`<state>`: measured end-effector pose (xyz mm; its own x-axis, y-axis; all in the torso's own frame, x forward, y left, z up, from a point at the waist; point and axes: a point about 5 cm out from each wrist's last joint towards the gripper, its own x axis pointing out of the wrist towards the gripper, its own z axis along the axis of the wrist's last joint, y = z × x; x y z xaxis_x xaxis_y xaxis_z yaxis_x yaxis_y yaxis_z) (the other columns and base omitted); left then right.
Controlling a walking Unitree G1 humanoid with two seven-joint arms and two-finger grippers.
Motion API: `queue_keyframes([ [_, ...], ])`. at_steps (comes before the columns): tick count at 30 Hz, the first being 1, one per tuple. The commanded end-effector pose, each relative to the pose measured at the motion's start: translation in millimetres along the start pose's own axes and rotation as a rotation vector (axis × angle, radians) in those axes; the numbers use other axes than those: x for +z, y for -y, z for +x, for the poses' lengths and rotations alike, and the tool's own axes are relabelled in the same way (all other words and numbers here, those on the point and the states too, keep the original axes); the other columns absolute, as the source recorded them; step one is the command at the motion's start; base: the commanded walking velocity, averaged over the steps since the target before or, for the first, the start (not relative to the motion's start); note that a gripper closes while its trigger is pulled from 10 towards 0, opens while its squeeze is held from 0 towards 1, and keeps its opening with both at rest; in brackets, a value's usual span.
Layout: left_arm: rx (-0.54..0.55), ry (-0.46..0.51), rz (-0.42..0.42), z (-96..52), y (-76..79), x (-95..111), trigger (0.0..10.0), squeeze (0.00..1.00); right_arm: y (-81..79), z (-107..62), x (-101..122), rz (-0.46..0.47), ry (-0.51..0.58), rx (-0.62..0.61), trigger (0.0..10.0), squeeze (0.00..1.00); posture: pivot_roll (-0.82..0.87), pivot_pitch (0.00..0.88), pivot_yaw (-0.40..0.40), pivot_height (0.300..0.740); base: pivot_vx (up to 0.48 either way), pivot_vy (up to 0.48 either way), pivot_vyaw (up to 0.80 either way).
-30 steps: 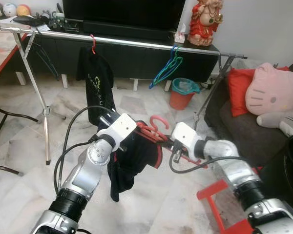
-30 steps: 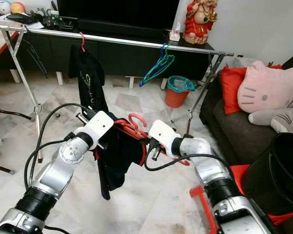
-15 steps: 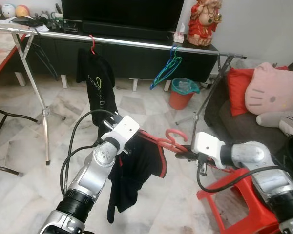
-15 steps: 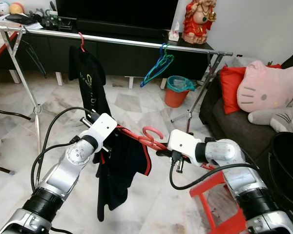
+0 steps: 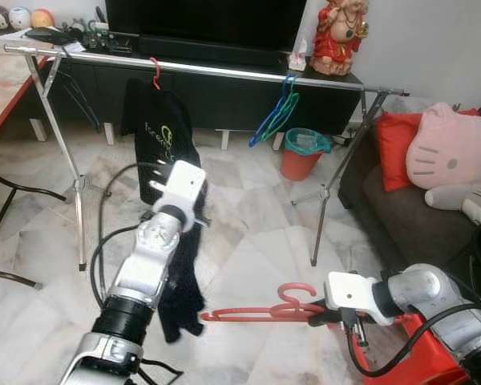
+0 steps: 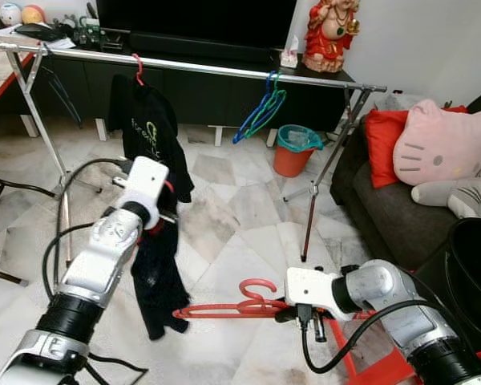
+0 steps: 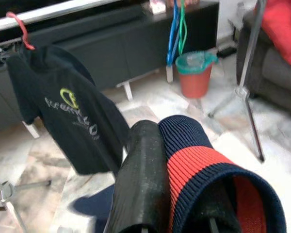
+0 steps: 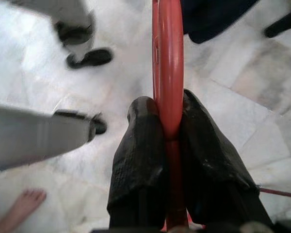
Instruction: Hang hanger
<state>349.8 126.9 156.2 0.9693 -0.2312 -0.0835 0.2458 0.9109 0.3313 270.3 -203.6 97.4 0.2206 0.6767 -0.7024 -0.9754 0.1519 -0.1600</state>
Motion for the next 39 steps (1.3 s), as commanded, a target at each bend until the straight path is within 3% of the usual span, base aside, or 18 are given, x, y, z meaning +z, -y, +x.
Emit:
queue_keyframes([
  [1,0.024,-0.046,-0.009,-3.1,-4.2,-14,10.0,0.00,15.6,-12.3,2,0.041,0.068,-0.126,0.0,0.00,-0.01,0.000,-0.152,0.740,0.000,0.000,0.00],
  [7,0.154,-0.070,-0.062,-15.3,-28.3,-43,10.0,0.00,47.2,-21.2,-16,0.298,0.225,-0.550,0.0,0.00,0.00,0.000,-0.154,0.740,0.000,0.000,0.00],
  [8,0.154,-0.070,-0.062,-15.3,-28.3,-43,10.0,0.00,47.2,-21.2,-16,0.298,0.225,-0.550,0.0,0.00,0.00,0.000,-0.154,0.740,0.000,0.000,0.00],
  [9,0.199,-0.091,-0.080,-22.3,-32.8,-55,10.0,0.00,51.6,-21.9,-27,0.414,0.250,-0.695,0.0,0.00,-0.01,0.000,-0.150,0.740,0.000,0.000,0.00],
  [10,0.214,-0.097,-0.097,-25.7,-33.6,-59,10.0,0.00,51.4,-20.8,-33,0.463,0.250,-0.755,0.0,0.00,-0.01,0.000,-0.149,0.740,0.000,0.000,0.00],
  [11,0.237,-0.100,-0.125,-30.4,-34.2,-66,10.0,0.00,49.4,-18.2,-43,0.530,0.241,-0.833,4.4,0.00,-0.01,0.000,-0.147,0.740,0.000,0.000,0.00],
  [13,0.246,-0.100,-0.136,-31.9,-34.5,-68,10.0,0.00,48.4,-17.0,-47,0.555,0.235,-0.860,4.4,0.00,-0.01,0.000,-0.147,0.740,0.000,0.000,0.00],
  [14,0.268,-0.107,-0.156,-36.9,-35.5,-76,10.0,0.00,42.0,-9.8,-59,0.625,0.212,-0.922,10.0,0.00,0.00,0.000,-0.136,0.740,0.000,0.000,0.00],
  [20,0.318,-0.186,-0.226,-52.4,-40.7,-113,10.0,0.00,6.2,27.7,-92,0.900,0.120,-1.114,10.0,0.00,-0.01,0.000,-0.090,0.740,0.000,0.000,0.00],
  [21,0.325,-0.208,-0.234,-55.3,-42.6,-121,10.0,0.00,-6.2,36.2,-101,0.987,0.062,-1.168,10.0,0.00,-0.02,0.000,-0.070,0.740,0.000,0.000,0.00],
  [22,0.325,-0.208,-0.234,-55.3,-42.6,-121,10.0,0.00,-6.2,36.2,-101,0.987,0.062,-1.168,10.0,0.00,-0.02,0.000,-0.070,0.740,0.000,0.000,0.00],
  [24,0.351,-0.180,-0.305,-56.8,-47.9,-120,10.0,0.00,-29.0,51.8,-112,1.132,0.003,-1.219,10.0,0.00,-0.02,0.000,-0.038,0.740,0.000,0.000,0.00],
  [25,0.353,-0.169,-0.313,-56.5,-49.3,-118,10.0,0.00,-33.8,55.0,-114,1.160,-0.004,-1.215,10.0,0.00,-0.02,0.000,-0.035,0.740,0.000,0.000,0.00],
  [32,0.329,-0.079,-0.339,-54.9,-53.0,-110,10.0,0.00,-70.8,67.0,-130,1.244,-0.119,-1.232,10.0,0.00,-0.01,0.000,0.001,0.740,0.000,0.000,0.00],
  [39,0.351,-0.107,-0.316,-65.7,-53.4,-119,10.0,0.00,-96.7,69.3,-142,1.313,-0.159,-1.185,10.0,0.00,-0.02,0.000,0.005,0.740,0.000,0.000,0.00],
])
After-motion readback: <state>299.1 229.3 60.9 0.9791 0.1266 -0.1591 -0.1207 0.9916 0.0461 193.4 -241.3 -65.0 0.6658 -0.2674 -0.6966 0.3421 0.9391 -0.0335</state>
